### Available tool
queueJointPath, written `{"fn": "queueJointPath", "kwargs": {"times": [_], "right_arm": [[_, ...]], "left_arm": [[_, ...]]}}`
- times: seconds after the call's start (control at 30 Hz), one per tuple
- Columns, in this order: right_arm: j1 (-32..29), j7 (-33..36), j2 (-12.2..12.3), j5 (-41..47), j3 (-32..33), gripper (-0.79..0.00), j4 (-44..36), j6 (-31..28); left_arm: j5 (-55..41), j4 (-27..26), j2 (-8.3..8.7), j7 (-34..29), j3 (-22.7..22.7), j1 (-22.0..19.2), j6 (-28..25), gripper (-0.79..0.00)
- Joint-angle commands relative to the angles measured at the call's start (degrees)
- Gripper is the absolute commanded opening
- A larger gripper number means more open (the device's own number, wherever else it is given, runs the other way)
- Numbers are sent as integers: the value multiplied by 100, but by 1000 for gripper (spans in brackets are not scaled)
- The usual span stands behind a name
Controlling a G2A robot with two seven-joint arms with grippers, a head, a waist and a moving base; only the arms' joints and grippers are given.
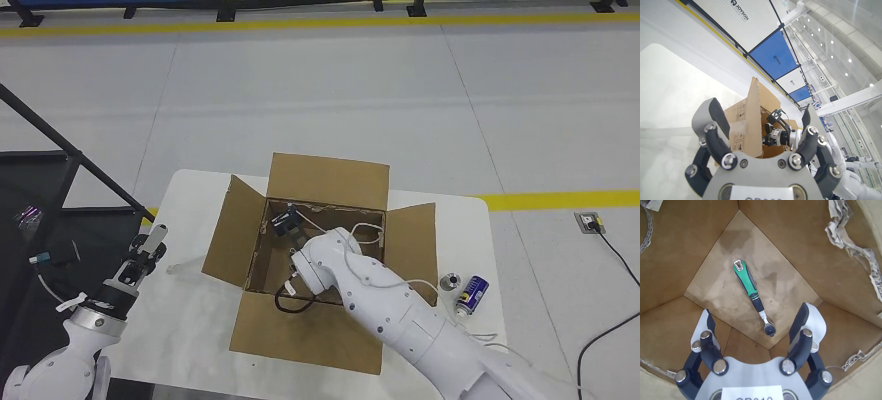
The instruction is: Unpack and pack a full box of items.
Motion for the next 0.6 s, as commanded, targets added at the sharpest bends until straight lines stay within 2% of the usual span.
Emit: {"fn": "queueJointPath", "kwargs": {"times": [0.0,0.17,0.43,0.53,0.57], "right_arm": [[-98,-254,21,-17,87,0,151,-91],[-11,-538,-100,-46,-7,0,789,-612],[303,-1101,-447,329,-107,0,2156,-1493],[382,-1282,-571,380,-156,-277,2545,-1724],[395,-1314,-613,381,-183,-394,2634,-1789]], "left_arm": [[0,0,0,0,0,0,0,0],[0,0,0,0,0,0,0,0],[0,0,0,0,0,0,0,0],[0,0,0,0,0,0,0,0],[0,0,0,0,0,0,0,0]]}}
